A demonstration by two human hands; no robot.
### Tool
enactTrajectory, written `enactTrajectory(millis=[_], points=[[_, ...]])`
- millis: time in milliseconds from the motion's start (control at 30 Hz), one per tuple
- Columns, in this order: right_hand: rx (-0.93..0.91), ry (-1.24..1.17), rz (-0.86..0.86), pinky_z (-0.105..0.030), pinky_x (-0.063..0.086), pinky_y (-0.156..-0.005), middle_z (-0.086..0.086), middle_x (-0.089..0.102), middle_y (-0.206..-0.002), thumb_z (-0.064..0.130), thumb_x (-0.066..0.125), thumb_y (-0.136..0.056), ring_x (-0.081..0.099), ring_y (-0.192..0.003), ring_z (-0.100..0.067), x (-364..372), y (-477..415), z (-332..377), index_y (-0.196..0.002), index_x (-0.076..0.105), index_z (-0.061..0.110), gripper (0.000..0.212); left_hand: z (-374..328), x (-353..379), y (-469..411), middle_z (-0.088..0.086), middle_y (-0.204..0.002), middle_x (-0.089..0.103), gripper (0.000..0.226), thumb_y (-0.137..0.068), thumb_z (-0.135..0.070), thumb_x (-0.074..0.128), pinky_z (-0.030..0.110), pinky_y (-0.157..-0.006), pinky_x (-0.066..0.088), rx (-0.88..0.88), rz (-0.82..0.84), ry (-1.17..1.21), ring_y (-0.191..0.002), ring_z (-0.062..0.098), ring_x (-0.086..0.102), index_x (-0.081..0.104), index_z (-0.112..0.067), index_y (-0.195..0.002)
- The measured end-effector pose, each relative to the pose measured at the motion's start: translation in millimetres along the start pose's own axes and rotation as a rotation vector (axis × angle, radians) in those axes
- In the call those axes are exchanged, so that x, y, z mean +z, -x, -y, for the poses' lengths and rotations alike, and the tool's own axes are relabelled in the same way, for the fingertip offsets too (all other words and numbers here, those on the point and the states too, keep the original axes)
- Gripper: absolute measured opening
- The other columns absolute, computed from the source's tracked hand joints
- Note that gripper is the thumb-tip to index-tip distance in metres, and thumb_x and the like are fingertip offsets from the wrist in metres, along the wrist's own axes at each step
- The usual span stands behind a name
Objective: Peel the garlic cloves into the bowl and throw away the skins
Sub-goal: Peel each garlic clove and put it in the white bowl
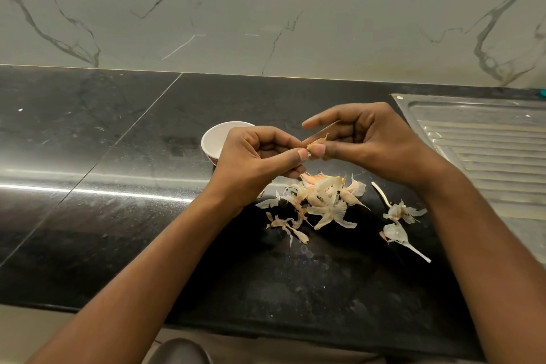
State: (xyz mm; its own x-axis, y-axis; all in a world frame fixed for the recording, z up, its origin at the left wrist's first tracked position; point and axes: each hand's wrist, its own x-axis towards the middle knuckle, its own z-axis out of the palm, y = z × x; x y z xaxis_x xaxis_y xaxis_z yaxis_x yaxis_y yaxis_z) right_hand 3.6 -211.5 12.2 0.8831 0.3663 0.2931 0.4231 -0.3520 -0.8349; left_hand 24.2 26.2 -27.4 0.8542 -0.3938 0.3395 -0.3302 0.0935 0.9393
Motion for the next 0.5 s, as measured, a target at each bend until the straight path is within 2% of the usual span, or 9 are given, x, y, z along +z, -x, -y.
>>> enactTrajectory(millis=[100,200,367,500], points=[[0.042,-0.021,0.004,-0.032,0.064,-0.092,-0.005,0.083,-0.107,0.009,0.084,-0.088,0.081,-0.1,-0.021,-1.5,0.3,1.5,-0.12,0.068,0.007,0.035,-0.8,1.1,0.5,0.019,-0.093,0.08,0.016,-0.092,0.001,0.075,0.035,-0.077,0.066,0.03,0.013,0.002,-0.082,0.033,0.078,0.077,0.004,-0.108],[0.035,-0.022,-0.007,-0.032,0.064,-0.093,-0.006,0.082,-0.109,0.006,0.086,-0.085,0.08,-0.103,-0.02,-3.1,1.4,0.8,-0.108,0.073,0.002,0.026,0.6,1.2,-0.1,0.017,-0.095,0.08,0.017,-0.091,0.002,0.076,0.036,-0.078,0.066,0.043,0.006,-0.01,-0.082,0.032,0.079,0.078,0.0,-0.108],[0.025,-0.09,0.005,-0.033,0.062,-0.097,-0.01,0.082,-0.113,-0.002,0.083,-0.084,0.079,-0.11,-0.024,-5.0,3.4,1.5,-0.11,0.077,-0.004,0.027,1.5,1.5,-0.1,0.014,-0.096,0.081,0.018,-0.092,0.0,0.077,0.039,-0.08,0.066,0.083,0.014,-0.053,-0.084,0.032,0.079,0.078,-0.001,-0.11],[0.025,-0.074,0.005,-0.032,0.063,-0.093,-0.01,0.082,-0.105,0.0,0.084,-0.085,0.08,-0.103,-0.025,-3.8,2.8,1.4,-0.111,0.079,-0.002,0.027,2.6,2.8,-0.5,0.01,-0.092,0.081,0.016,-0.093,-0.002,0.076,0.038,-0.078,0.066,0.119,0.001,-0.144,-0.081,0.028,0.079,0.079,0.0,-0.109]])
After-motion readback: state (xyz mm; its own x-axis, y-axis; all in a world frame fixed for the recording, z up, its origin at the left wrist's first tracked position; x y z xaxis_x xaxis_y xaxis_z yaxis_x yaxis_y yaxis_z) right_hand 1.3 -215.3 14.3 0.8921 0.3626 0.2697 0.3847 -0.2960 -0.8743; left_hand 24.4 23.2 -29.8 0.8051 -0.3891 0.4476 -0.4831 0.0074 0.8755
